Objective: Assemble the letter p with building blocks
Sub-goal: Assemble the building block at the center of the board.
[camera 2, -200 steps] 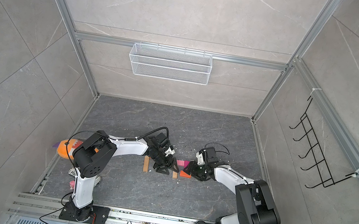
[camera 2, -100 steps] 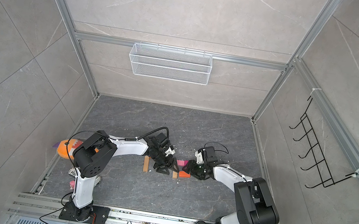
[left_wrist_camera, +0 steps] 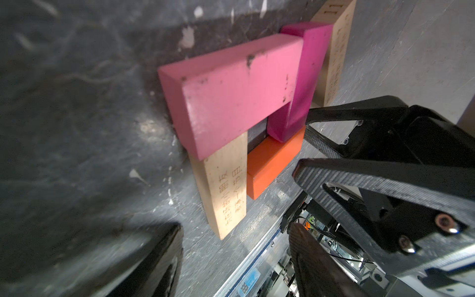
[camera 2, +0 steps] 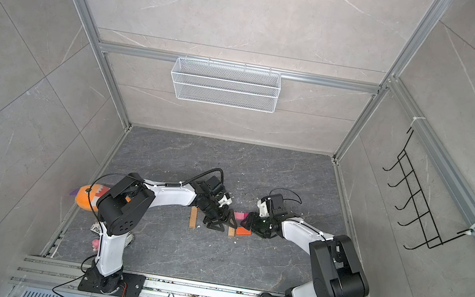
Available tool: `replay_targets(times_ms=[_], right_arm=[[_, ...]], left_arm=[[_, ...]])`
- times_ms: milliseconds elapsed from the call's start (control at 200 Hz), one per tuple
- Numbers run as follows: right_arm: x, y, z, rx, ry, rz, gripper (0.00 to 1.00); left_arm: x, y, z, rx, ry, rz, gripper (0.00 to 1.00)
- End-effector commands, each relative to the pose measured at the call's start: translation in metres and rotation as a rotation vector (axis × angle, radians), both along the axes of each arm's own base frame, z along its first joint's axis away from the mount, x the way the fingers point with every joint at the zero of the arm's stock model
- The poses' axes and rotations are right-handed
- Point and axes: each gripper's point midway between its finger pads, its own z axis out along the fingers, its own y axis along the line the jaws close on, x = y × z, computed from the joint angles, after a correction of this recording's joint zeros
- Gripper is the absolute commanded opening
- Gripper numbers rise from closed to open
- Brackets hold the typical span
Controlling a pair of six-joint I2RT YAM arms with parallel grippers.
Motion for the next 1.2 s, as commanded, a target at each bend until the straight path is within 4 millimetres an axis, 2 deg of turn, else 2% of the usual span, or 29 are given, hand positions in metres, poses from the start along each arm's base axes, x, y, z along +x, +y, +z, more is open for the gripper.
replay_targets(times_ms=[0,813,1193], right_arm=[[-0.007,-0.001,0.001,-0.011,0.004,0.014,0.59],[-0.017,0.001,-0.001,-0.010,0.025,0.024,0.58],[-0.015,0.003,-0.002,-0.009,0.026,0.030,0.58]], left_arm=[[0.001,-0.005,-0.001,-0.012,0.012,-0.005,0.69],[-0.005,-0.011,-0.002,-0.031,0.031,-0.021,0.69],[-0.006,-0.014,0.000,-0.042,0.037,-0.023,0.69]])
